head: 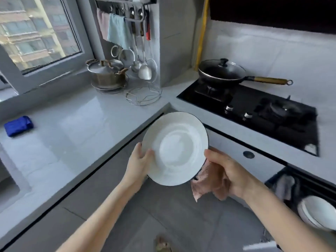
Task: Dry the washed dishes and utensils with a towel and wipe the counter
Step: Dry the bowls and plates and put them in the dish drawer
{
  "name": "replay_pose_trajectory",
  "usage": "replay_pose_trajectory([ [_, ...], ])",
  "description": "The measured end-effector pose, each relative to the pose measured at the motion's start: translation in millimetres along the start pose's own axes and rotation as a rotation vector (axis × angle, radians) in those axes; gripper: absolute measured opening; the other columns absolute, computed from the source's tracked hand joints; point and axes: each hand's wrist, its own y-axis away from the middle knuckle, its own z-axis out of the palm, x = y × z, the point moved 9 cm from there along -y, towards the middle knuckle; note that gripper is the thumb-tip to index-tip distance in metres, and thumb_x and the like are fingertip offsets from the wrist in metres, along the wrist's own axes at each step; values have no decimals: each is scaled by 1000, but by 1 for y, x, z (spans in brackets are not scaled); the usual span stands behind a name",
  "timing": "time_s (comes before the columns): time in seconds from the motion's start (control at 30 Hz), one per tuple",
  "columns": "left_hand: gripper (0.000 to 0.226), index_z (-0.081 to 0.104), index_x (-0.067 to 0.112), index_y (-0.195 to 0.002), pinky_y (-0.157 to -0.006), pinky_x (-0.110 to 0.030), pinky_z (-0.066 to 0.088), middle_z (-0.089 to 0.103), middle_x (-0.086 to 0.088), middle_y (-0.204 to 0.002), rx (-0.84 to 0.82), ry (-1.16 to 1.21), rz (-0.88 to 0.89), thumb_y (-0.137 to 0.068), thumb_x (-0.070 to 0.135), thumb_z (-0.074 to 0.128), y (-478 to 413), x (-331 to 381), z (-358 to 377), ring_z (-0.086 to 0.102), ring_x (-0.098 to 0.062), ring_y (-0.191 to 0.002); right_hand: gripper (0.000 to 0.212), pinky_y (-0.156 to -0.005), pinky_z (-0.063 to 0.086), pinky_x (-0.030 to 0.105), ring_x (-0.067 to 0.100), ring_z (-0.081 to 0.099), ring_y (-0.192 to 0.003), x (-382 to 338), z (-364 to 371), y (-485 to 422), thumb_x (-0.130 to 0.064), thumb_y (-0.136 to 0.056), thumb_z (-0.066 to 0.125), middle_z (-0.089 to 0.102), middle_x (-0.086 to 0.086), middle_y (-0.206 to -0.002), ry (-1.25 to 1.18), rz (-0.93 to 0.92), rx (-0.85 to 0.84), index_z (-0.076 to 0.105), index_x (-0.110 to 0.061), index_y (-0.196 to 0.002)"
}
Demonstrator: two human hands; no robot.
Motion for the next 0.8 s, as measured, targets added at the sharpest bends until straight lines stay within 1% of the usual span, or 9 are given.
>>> replay_pose_trajectory([
  [0.17,21,54,15,-104,-84,-54,53,65,-10,-106,-219,-80,-63,-88,28,54,61,-29,93,64,-32,-99,60,-62,57,33,19,71,-86,19,-60,102,-23,-59,77,74,2,-98,72,-49,162,60,-20,-116],
  [0.27,31,52,11,-101,-87,-53,51,63,-14,-108,-317,-139,-72,-79,33,54,84,-30,148,62,-33,-101,48,-65,58,40,19,72,-81,34,-106,155,-8,-75,71,75,0,-92,111,-9,324,57,-21,-119],
  [0.33,22,53,13,-99,-86,-45,51,64,-9,-103,-407,-192,-87,-82,28,54,96,-36,191,62,-29,-99,41,-69,57,43,23,71,-79,45,-137,187,-5,-80,68,74,4,-90,95,14,414,59,-19,-117],
  [0.43,10,55,21,-97,-78,-35,51,64,2,-97,-555,-283,-93,-88,17,54,113,-51,257,62,-20,-93,38,-59,54,33,20,70,-72,58,-184,233,-11,-70,67,73,6,-86,52,-2,515,62,-18,-107],
  [0.53,23,58,23,-105,-73,-37,56,66,3,-100,-731,-375,-113,-82,22,62,138,-68,328,65,-19,-90,23,-38,43,14,5,63,-51,71,-240,284,-1,-82,64,69,5,-80,55,9,640,63,-13,-101],
  [0.6,37,57,26,-112,-73,-38,57,67,4,-101,-835,-442,-130,-75,32,61,159,-82,381,66,-19,-84,25,-32,36,10,3,59,-42,85,-285,318,3,-89,56,68,6,-80,72,64,718,62,-15,-106],
  [0.7,33,48,25,-120,-59,-27,51,67,-2,-95,-930,-470,-167,-88,21,57,192,-105,467,63,-16,-71,35,-34,42,22,18,64,-52,105,-358,365,-3,-88,59,73,8,-89,100,118,785,62,-26,-115],
  [0.77,37,43,25,-124,-58,-26,49,67,-6,-96,-919,-477,-227,-91,17,57,208,-122,521,62,-17,-72,40,-56,56,37,15,67,-69,112,-414,398,-4,-86,62,74,4,-92,179,154,848,61,-27,-119],
  [0.8,38,42,22,-126,-58,-27,49,67,-8,-94,-912,-474,-257,-91,17,57,216,-131,547,62,-17,-72,40,-65,56,36,10,67,-72,116,-444,414,-2,-85,62,74,2,-92,197,170,875,62,-25,-118],
])
